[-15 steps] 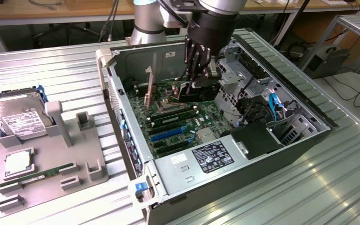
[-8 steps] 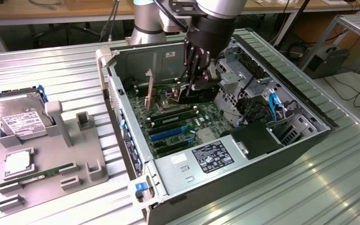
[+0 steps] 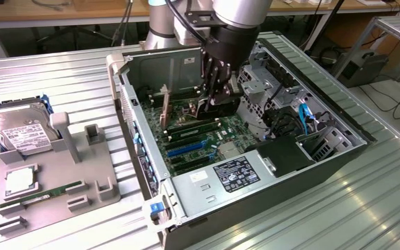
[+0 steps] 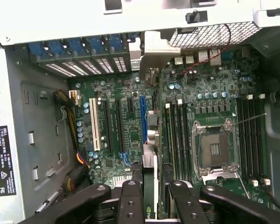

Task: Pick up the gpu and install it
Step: 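Insert the gpu into the slot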

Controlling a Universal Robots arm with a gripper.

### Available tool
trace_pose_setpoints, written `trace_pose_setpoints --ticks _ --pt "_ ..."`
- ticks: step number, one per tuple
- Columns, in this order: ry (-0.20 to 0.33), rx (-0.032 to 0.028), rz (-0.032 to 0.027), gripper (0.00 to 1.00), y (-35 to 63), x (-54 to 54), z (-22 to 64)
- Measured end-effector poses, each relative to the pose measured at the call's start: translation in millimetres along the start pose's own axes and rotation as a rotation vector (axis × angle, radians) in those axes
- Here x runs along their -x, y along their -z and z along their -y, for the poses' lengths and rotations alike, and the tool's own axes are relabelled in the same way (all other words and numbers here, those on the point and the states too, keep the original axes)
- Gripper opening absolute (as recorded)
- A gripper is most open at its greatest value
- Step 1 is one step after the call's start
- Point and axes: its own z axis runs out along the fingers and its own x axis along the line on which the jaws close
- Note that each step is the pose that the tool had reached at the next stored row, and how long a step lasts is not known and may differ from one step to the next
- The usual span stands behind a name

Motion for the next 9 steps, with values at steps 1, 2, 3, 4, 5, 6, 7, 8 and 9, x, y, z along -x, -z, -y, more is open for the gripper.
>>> trace_pose_setpoints --ticks 1,2,3,4,5,6,7,8,9 --pt "0.002 0.0 0.0 0.26 -2.2 -0.4 -1.9" --pt "0.003 0.0 -0.0001 0.26 -4.0 -0.9 -3.8" --pt "0.004 0.0 -0.0001 0.26 -5.9 -1.3 -6.0" --pt "0.005 0.0 -0.0003 0.26 -7.8 -1.6 -8.3" --pt "0.006 0.0 -0.0003 0.26 -9.4 -1.9 -10.2" --pt "0.007 0.0 -0.0003 0.26 -11.3 -2.2 -12.0" --pt "0.01 0.0 -0.0004 0.26 -13.1 -2.4 -13.2" --pt "0.014 0.0 -0.0006 0.26 -14.7 -2.5 -13.9" --pt "0.02 0.0001 -0.0009 0.26 -16.5 -2.6 -14.5"
